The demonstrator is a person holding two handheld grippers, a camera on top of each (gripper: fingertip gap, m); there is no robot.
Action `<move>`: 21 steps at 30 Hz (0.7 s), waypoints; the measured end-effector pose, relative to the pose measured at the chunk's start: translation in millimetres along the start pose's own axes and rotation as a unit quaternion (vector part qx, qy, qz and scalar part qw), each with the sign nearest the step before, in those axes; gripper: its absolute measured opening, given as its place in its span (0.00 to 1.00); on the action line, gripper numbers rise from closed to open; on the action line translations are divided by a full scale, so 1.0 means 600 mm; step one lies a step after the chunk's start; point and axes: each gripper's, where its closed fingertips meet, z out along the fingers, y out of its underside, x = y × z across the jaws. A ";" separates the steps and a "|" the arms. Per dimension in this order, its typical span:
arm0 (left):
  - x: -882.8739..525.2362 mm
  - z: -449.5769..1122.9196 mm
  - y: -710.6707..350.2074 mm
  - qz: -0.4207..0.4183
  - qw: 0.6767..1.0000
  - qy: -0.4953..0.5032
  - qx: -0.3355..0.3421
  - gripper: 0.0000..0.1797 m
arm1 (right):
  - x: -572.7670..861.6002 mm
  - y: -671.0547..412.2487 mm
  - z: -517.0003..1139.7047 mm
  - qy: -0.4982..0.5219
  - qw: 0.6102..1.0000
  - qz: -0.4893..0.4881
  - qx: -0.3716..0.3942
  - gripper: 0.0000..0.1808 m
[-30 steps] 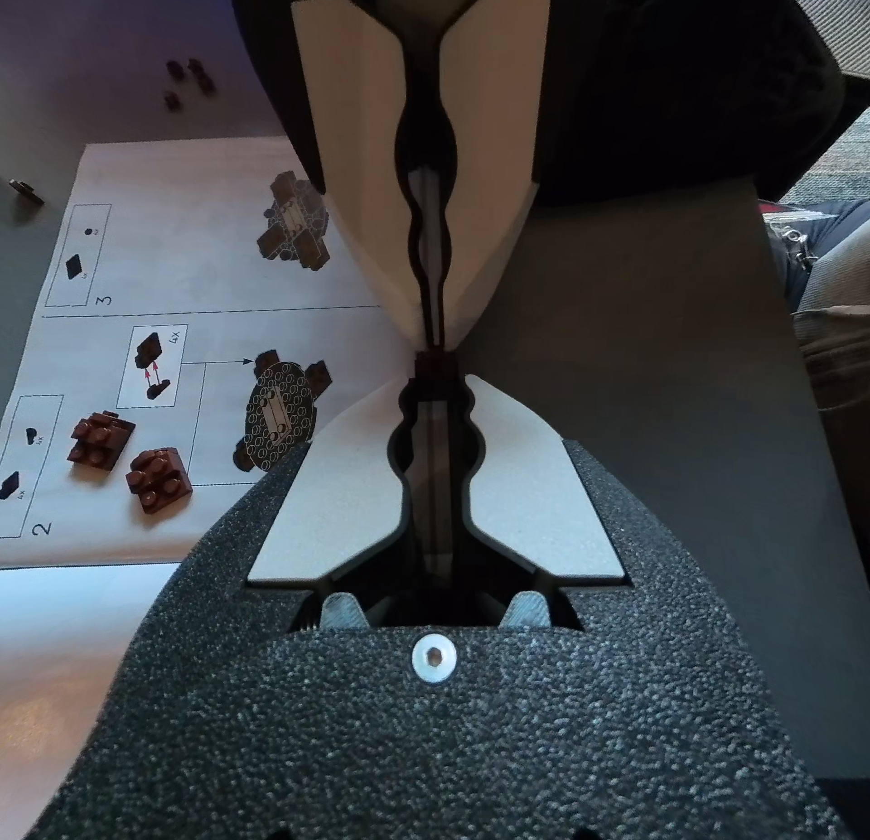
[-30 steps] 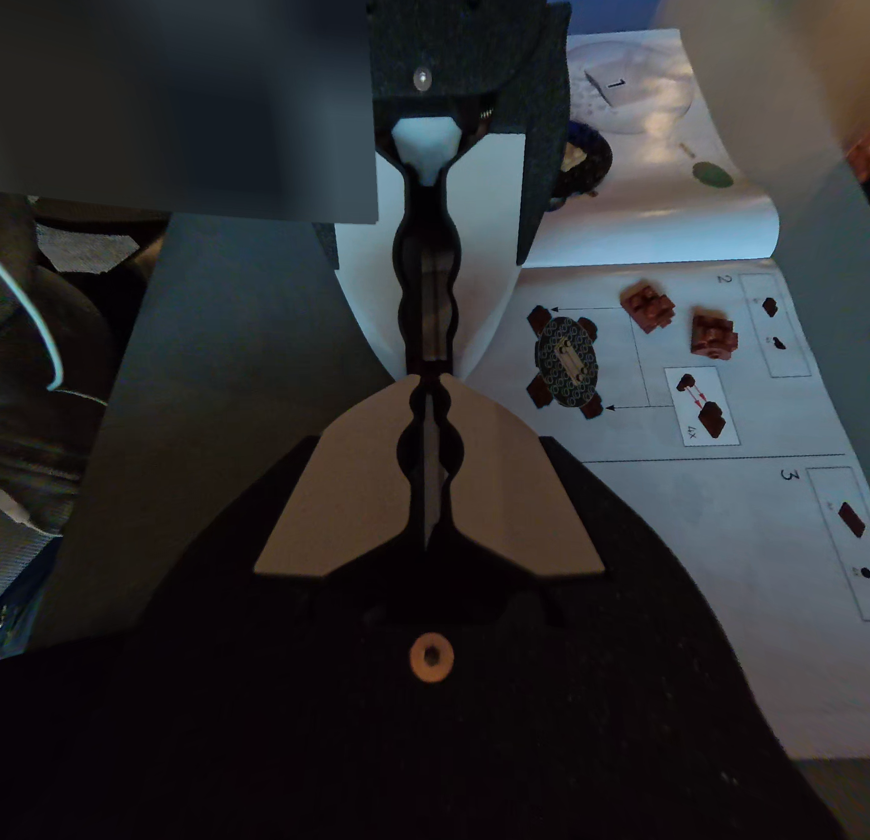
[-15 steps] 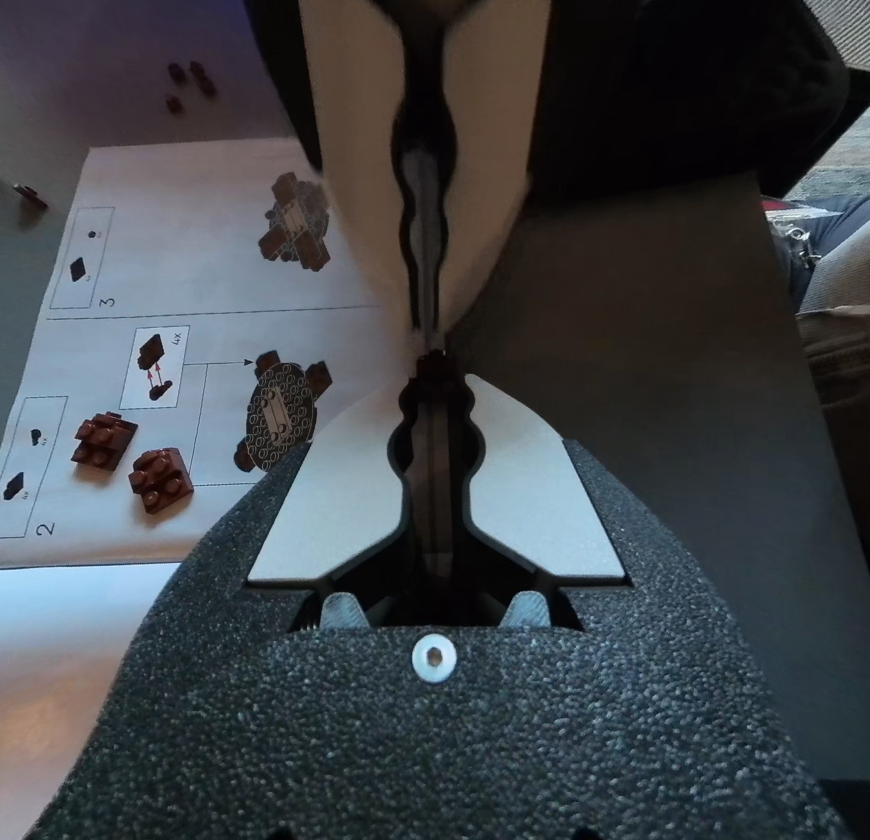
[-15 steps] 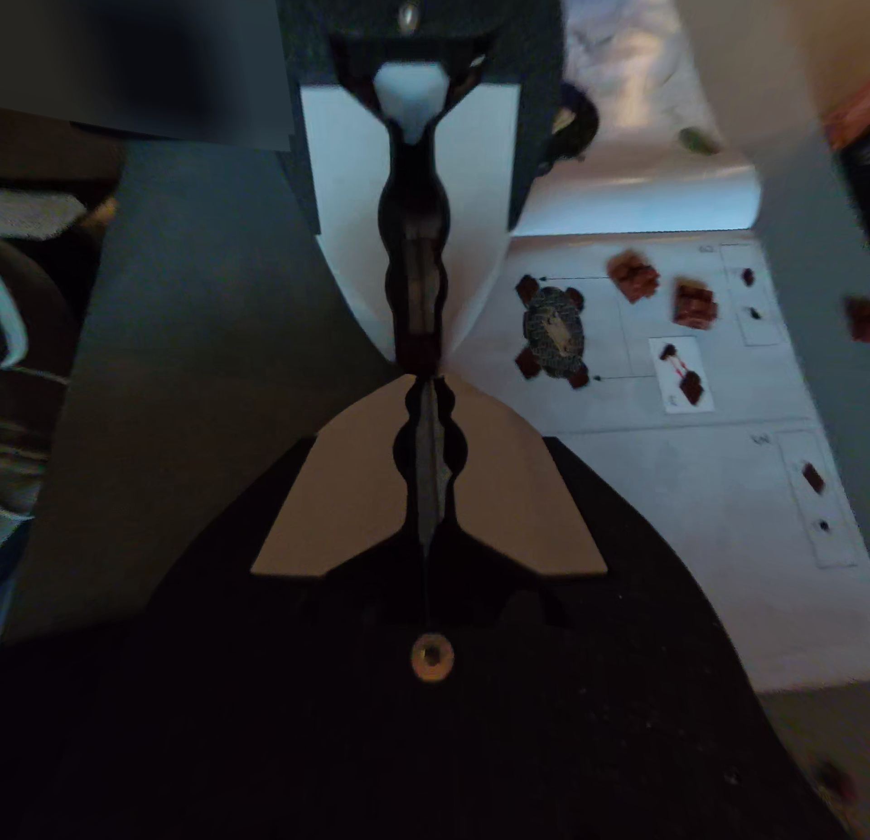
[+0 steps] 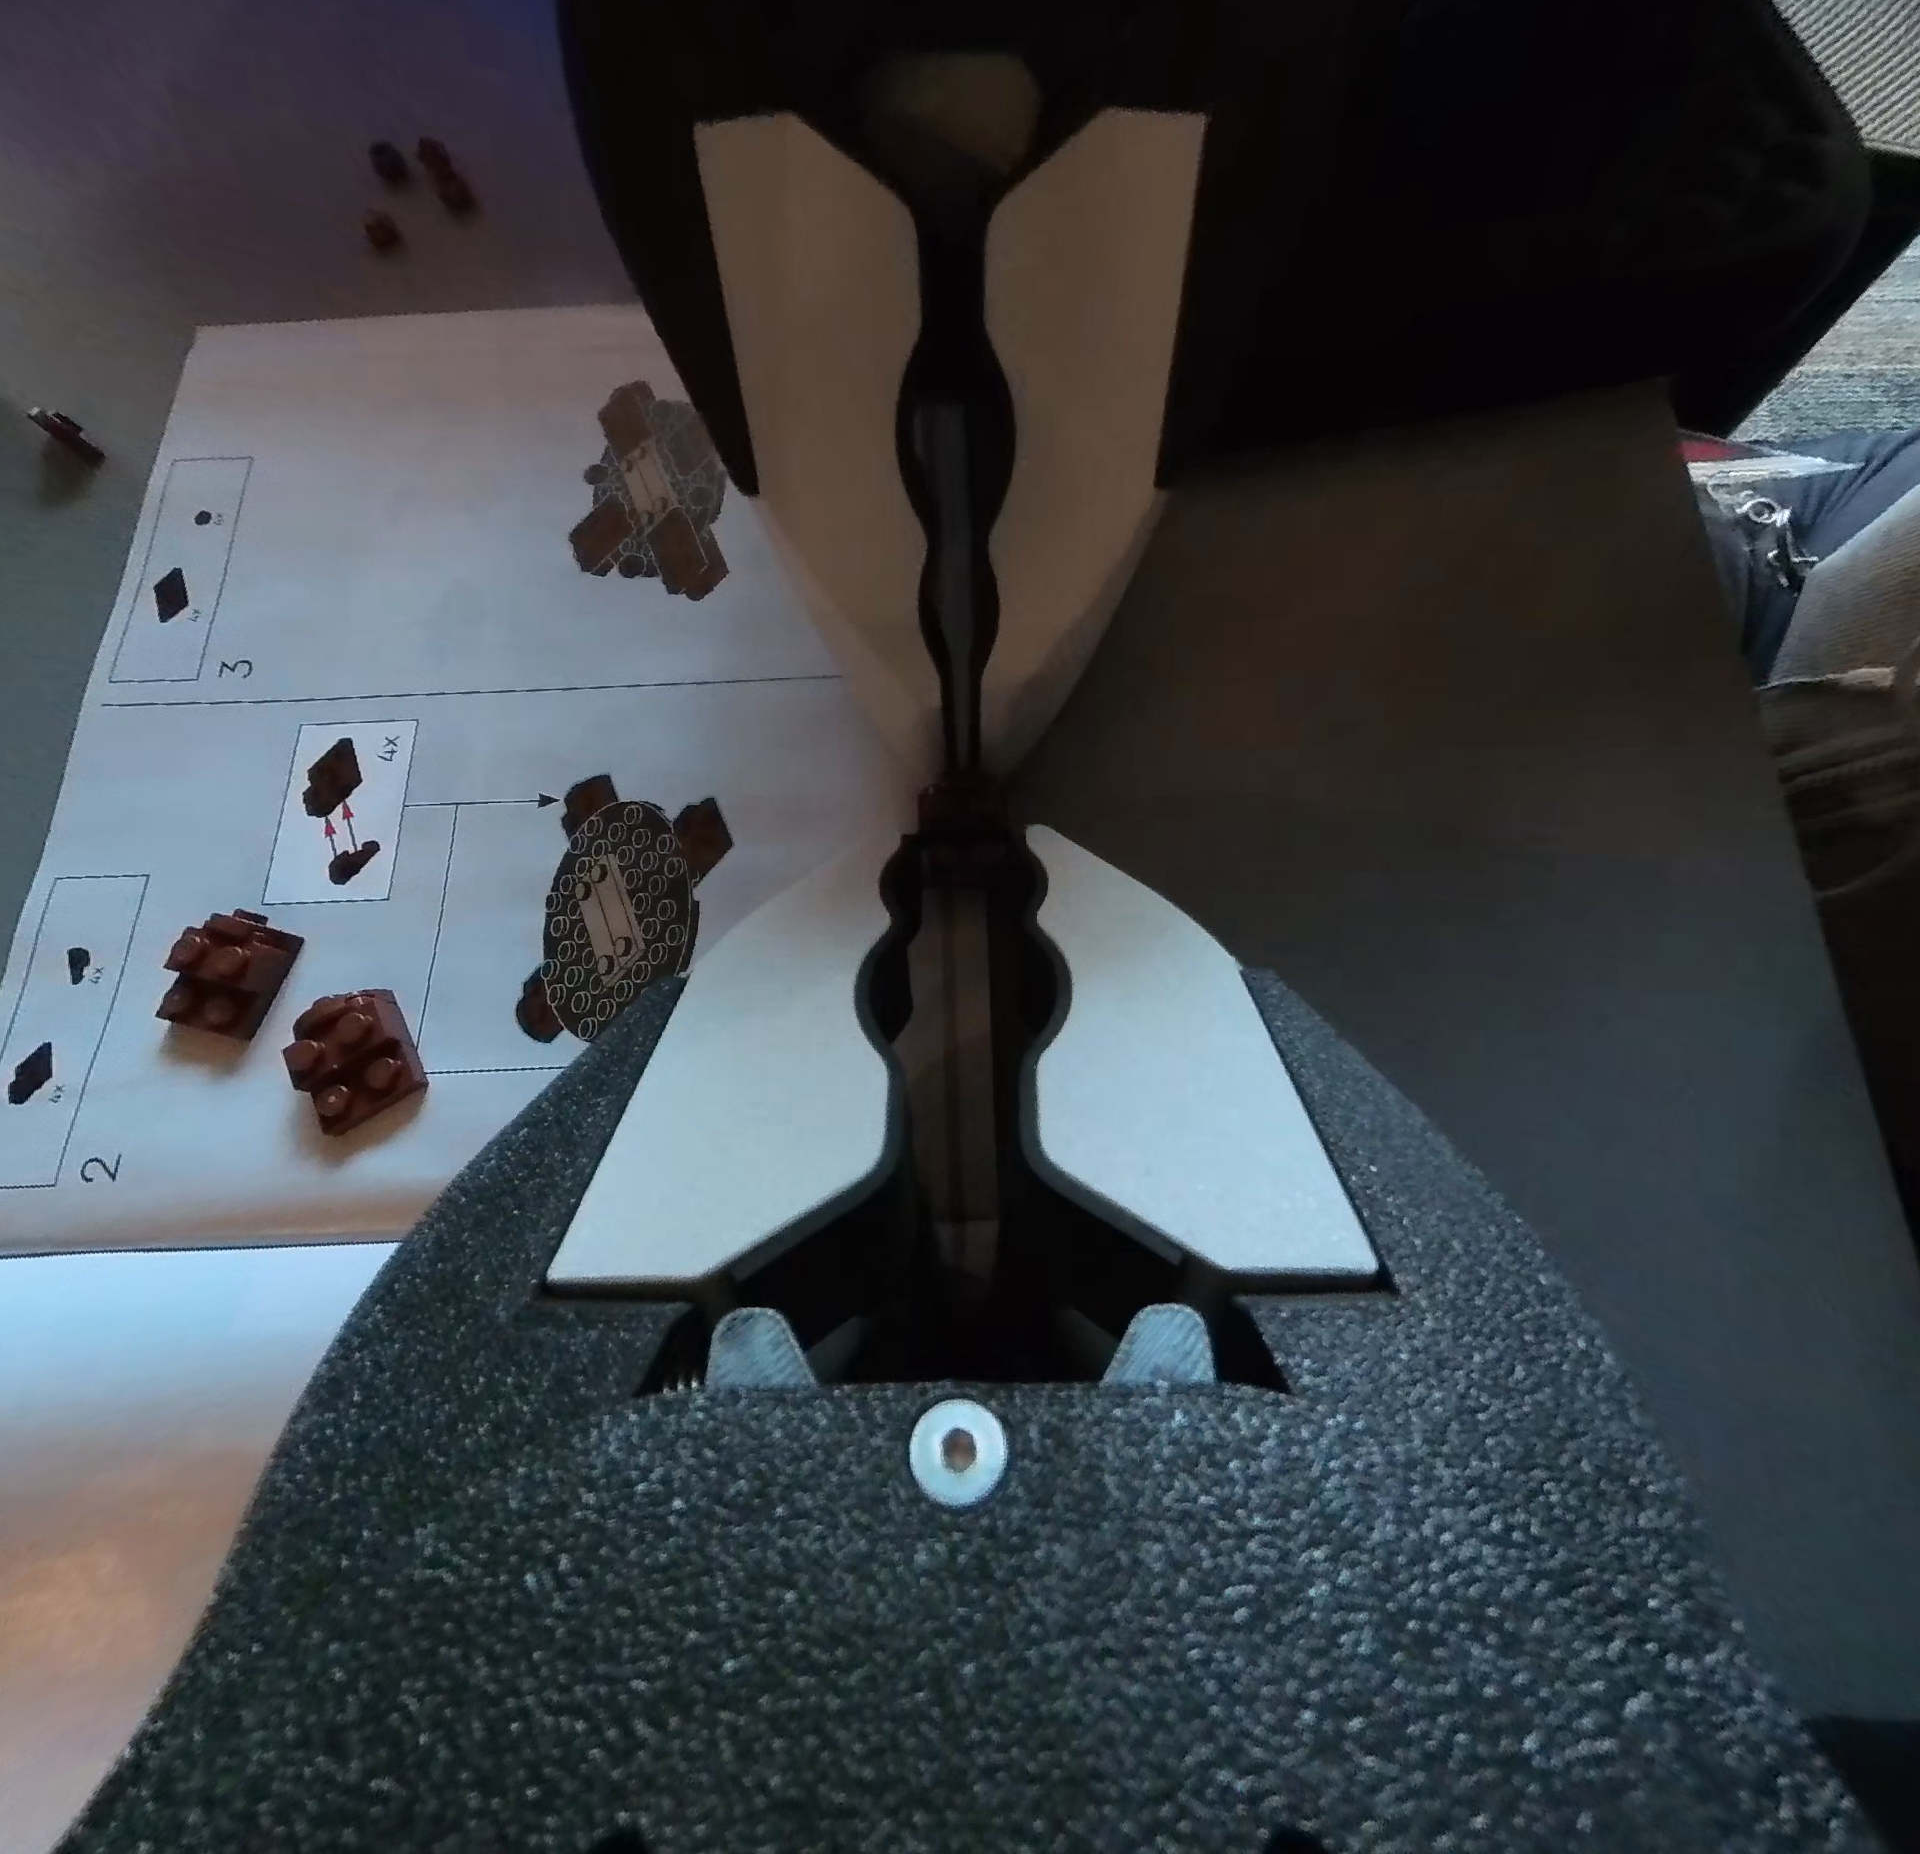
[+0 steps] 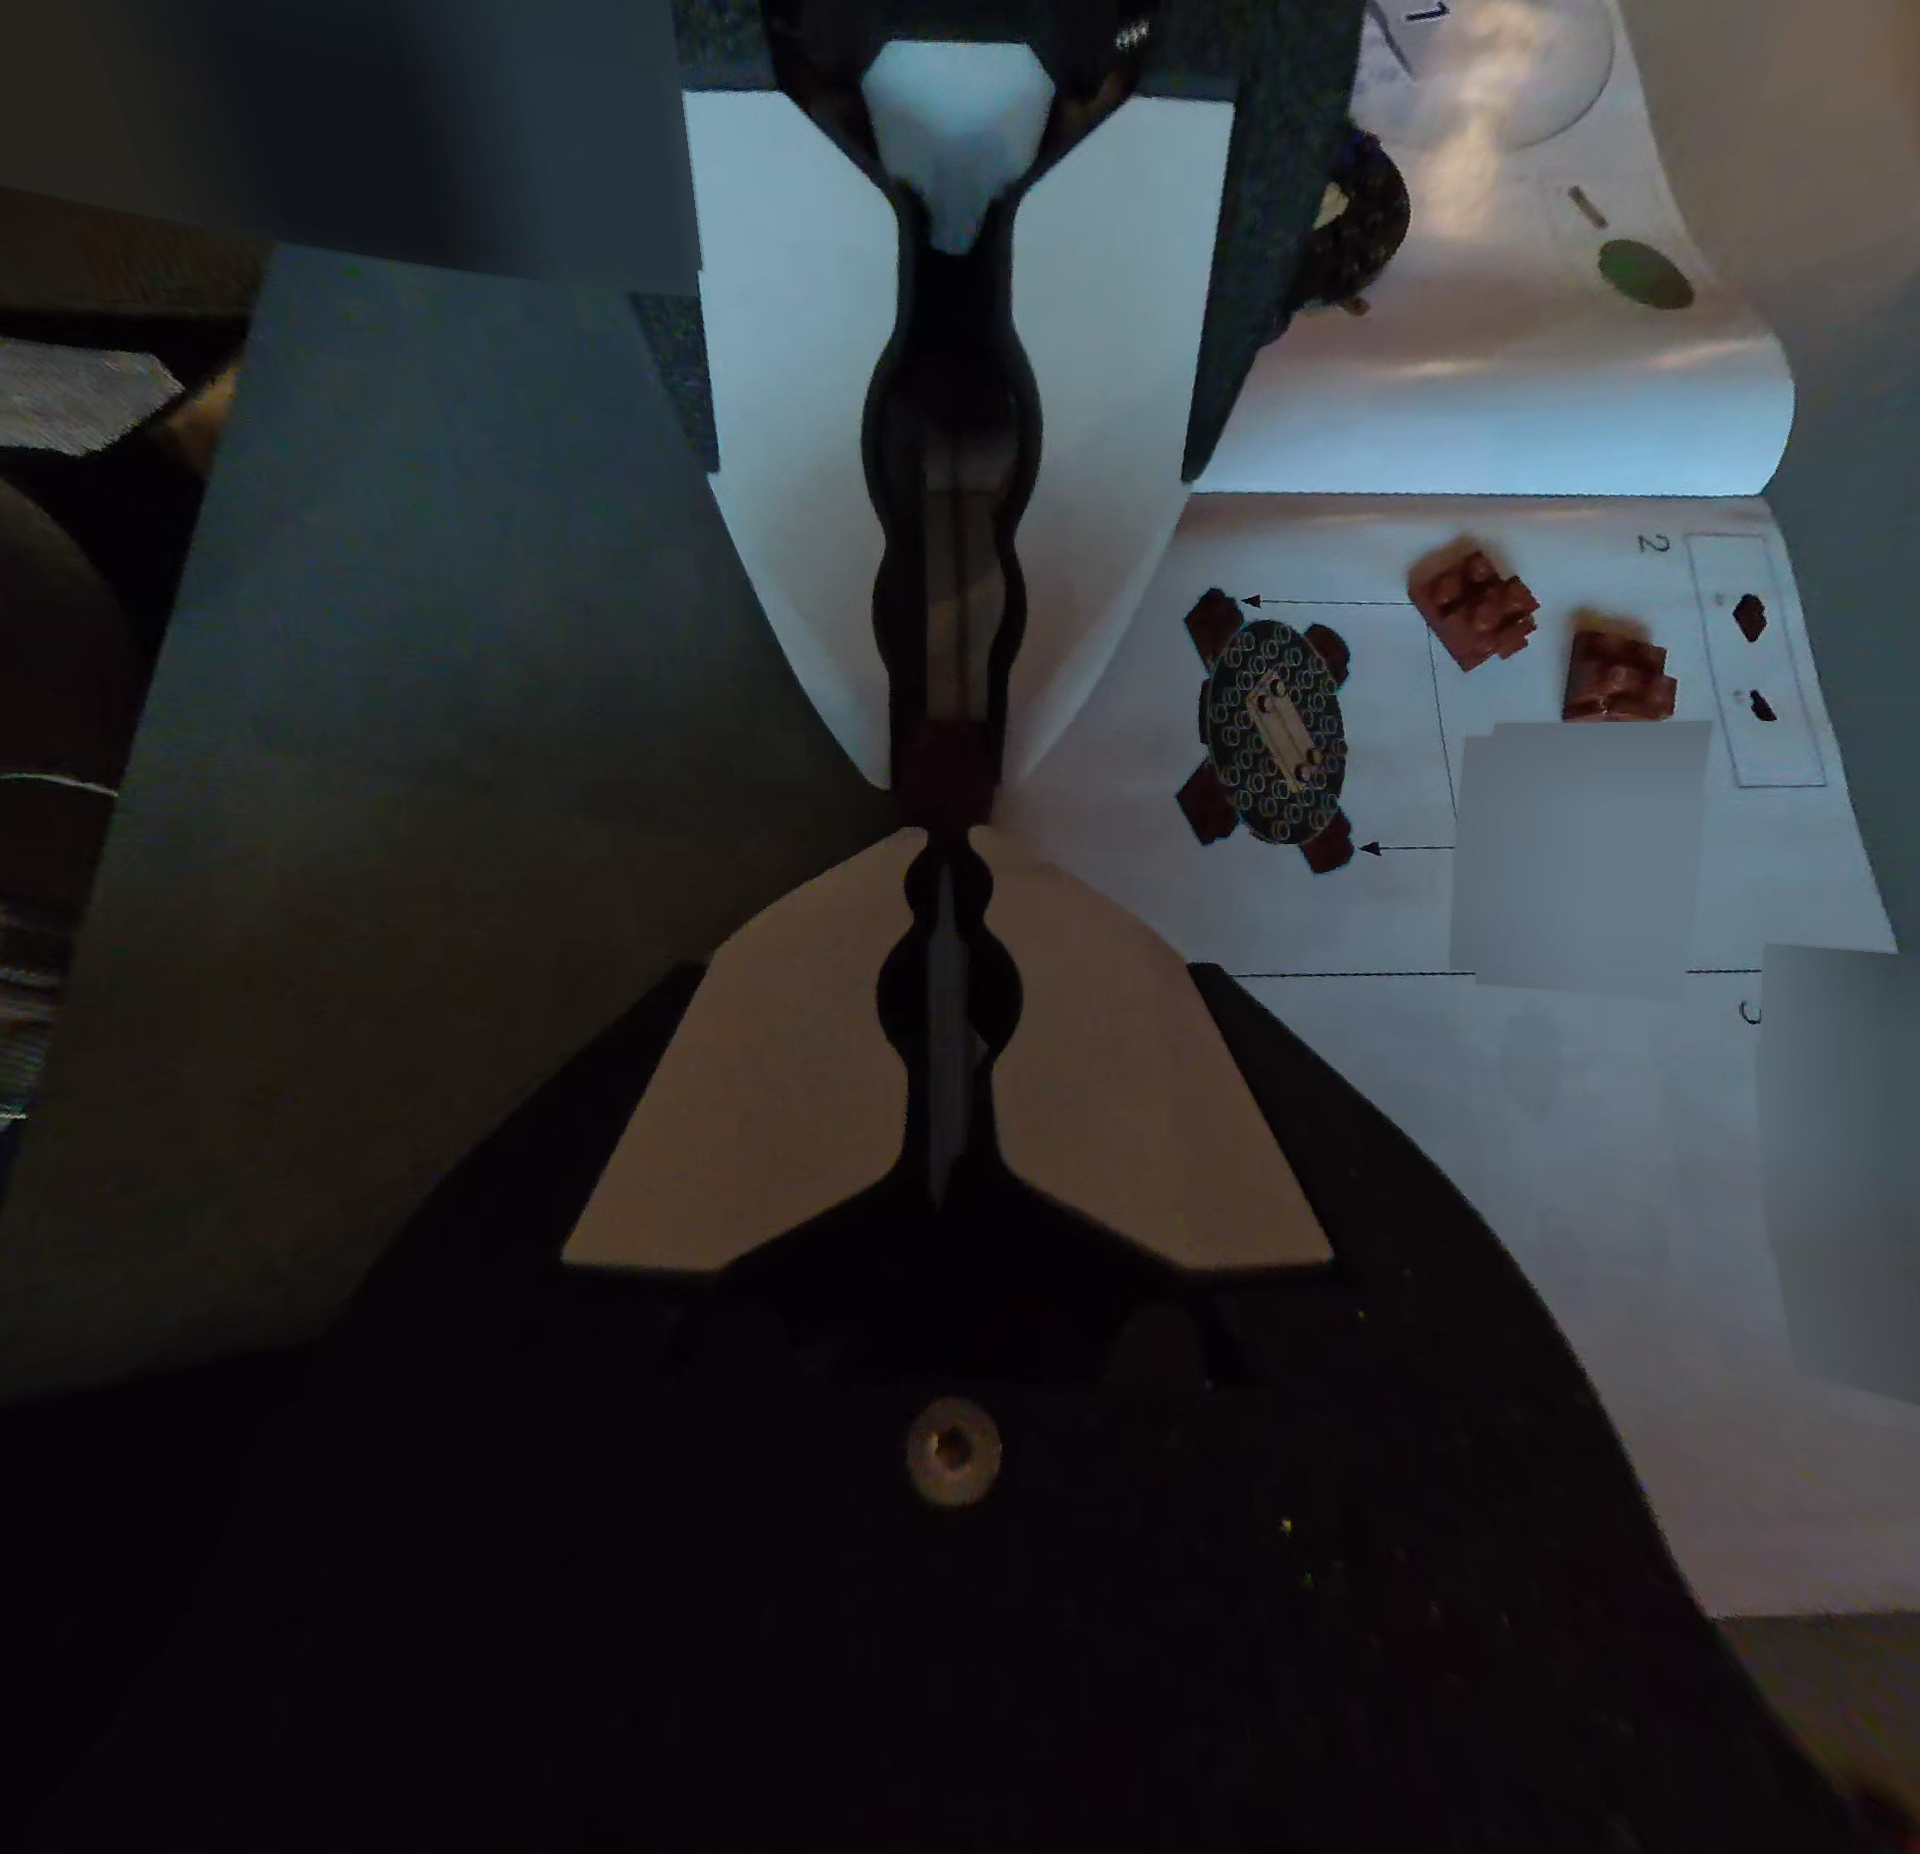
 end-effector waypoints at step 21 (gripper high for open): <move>-0.001 0.002 0.000 0.002 1.000 -0.007 0.000 0.09 | 0.001 0.003 -0.012 0.006 1.000 -0.004 -0.021 0.13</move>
